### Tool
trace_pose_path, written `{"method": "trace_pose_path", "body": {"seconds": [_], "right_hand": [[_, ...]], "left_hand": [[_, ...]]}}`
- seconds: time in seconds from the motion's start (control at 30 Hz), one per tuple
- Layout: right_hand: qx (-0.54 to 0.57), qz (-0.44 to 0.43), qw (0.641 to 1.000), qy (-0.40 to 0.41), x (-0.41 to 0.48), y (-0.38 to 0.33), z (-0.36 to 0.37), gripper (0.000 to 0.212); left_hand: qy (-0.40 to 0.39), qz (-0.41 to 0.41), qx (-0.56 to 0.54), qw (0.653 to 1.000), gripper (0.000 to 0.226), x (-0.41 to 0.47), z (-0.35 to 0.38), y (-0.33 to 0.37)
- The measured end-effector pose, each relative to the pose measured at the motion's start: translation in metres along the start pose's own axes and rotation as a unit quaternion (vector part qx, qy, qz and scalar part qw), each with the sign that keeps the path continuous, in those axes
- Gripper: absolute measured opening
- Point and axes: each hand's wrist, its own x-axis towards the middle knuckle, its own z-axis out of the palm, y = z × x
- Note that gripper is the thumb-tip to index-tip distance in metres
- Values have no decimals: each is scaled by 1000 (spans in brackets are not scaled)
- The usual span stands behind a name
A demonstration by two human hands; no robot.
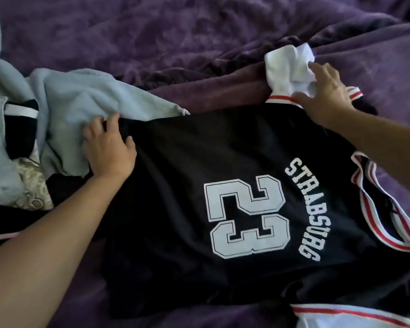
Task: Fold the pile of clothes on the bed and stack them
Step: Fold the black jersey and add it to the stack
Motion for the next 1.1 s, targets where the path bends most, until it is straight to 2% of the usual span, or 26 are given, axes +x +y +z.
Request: {"method": "trace_pose_path", "body": {"seconds": [0.07,0.13,0.3,0.37,0.4,0.5,0.57,0.67,0.77,0.83,0.93,1.03,1.1], "right_hand": [[-1,-33,998,54,-34,-1,-5,65],[7,-44,997,56,-82,1,-8,55],[22,-50,998,-44,-242,18,9,11],[10,-46,997,-61,-303,22,25,9],[-1,-43,996,-73,-331,24,35,17],[-123,1,976,-180,-389,28,68,74],[-176,40,966,-184,-404,34,81,89],[-181,96,974,-99,-406,54,74,80],[-215,134,962,-103,-421,77,52,68],[-237,146,955,-102,-436,87,33,53],[-275,178,933,-152,-458,100,6,25],[-311,211,908,-184,-468,113,-19,18],[-276,231,920,-153,-459,116,-37,22]], "left_hand": [[17,47,-2,999,48,-35,-11,7],[0,103,-7,995,38,-84,-17,15],[-158,227,-26,961,21,-231,-17,25],[-225,256,-5,940,28,-278,-10,20],[-252,263,16,931,36,-296,-6,16],[-268,249,84,927,57,-322,5,5],[-241,239,109,934,55,-322,13,-1],[-206,210,161,942,34,-304,17,-14],[-233,141,191,943,20,-299,5,-41],[-240,125,192,943,17,-308,-7,-55],[-266,138,191,935,18,-335,-21,-76],[-286,131,208,926,17,-350,-32,-95],[-277,119,211,930,21,-349,-44,-102]]}}
